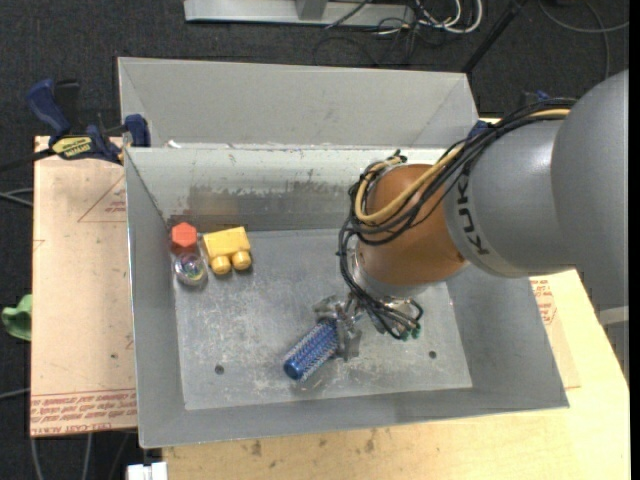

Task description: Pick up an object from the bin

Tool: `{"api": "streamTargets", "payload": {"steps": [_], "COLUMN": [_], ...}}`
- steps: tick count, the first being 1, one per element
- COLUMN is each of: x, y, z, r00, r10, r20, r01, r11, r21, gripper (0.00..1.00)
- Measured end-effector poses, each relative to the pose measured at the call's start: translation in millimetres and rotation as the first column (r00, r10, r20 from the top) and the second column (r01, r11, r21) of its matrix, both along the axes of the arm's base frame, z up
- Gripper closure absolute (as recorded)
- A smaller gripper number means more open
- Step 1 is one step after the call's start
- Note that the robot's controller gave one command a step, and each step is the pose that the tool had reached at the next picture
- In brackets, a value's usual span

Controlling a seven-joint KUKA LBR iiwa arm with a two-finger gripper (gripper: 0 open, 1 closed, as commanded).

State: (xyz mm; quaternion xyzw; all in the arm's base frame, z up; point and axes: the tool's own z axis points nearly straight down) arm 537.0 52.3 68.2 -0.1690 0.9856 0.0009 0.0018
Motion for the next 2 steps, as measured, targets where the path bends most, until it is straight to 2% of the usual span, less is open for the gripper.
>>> {"api": "streamTargets", "payload": {"steps": [2], "x": [1.2], "y": [1.7], "z": [72.1], "r00": [1.000], "r10": [-0.003], "r20": [0.001], "r01": [0.003], "r11": [1.000], "r21": [-0.001], "gripper": [1.00]}}
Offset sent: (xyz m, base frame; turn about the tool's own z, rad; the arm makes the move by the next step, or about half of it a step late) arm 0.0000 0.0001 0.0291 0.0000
